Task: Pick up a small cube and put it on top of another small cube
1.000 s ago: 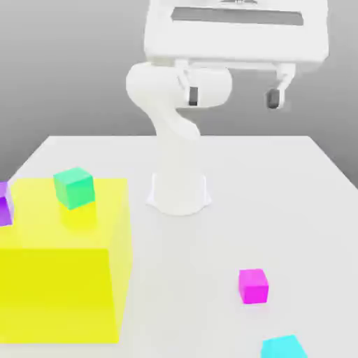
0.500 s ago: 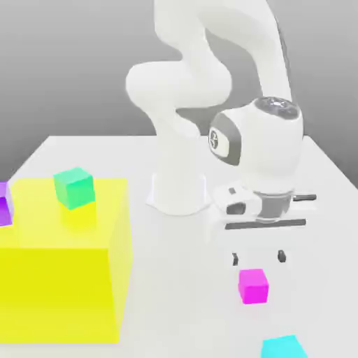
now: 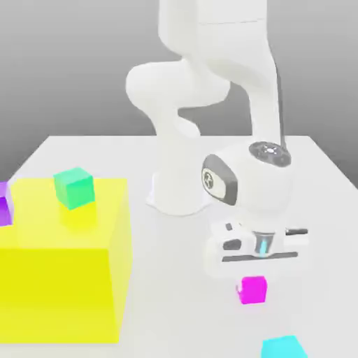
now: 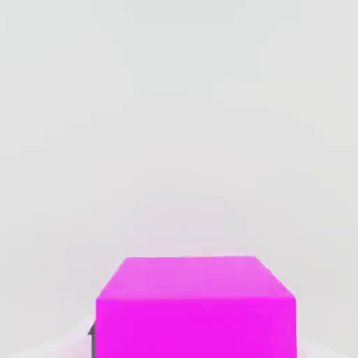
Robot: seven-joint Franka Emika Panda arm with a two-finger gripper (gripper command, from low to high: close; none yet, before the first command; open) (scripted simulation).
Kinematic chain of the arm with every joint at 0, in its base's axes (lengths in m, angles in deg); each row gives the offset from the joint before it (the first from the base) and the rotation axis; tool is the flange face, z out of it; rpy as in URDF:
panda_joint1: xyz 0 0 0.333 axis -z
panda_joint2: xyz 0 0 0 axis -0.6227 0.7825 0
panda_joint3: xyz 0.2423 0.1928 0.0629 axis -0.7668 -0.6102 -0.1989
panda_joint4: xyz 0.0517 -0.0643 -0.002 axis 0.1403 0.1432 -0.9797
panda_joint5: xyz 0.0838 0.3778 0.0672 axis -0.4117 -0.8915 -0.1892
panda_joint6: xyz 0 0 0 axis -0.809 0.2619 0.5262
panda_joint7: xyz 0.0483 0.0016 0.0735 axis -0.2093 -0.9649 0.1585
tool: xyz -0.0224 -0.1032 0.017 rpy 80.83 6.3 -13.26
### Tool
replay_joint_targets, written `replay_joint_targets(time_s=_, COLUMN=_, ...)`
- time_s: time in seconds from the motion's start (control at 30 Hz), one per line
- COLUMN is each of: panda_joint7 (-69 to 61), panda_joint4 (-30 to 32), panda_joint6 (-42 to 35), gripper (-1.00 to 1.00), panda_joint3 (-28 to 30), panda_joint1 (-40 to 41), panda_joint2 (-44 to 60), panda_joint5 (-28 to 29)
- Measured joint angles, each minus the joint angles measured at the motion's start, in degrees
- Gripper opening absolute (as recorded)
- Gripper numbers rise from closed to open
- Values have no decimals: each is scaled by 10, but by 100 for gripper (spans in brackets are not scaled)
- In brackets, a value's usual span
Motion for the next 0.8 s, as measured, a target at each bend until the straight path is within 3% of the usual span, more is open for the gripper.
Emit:
replay_joint_targets(time_s=0.2, panda_joint7=-66, panda_joint4=22, panda_joint6=-78, gripper=-100, panda_joint3=-52, panda_joint1=33, panda_joint2=-100, panda_joint5=-87)
replay_joint_targets(time_s=0.47, panda_joint7=24, panda_joint4=-25, panda_joint6=-269, gripper=-100, panda_joint3=15, panda_joint1=161, panda_joint2=-239, panda_joint5=-68)
replay_joint_targets(time_s=0.8, panda_joint7=122, panda_joint4=-93, panda_joint6=-517, gripper=-100, panda_joint3=118, panda_joint1=305, panda_joint2=-424, panda_joint5=-89)
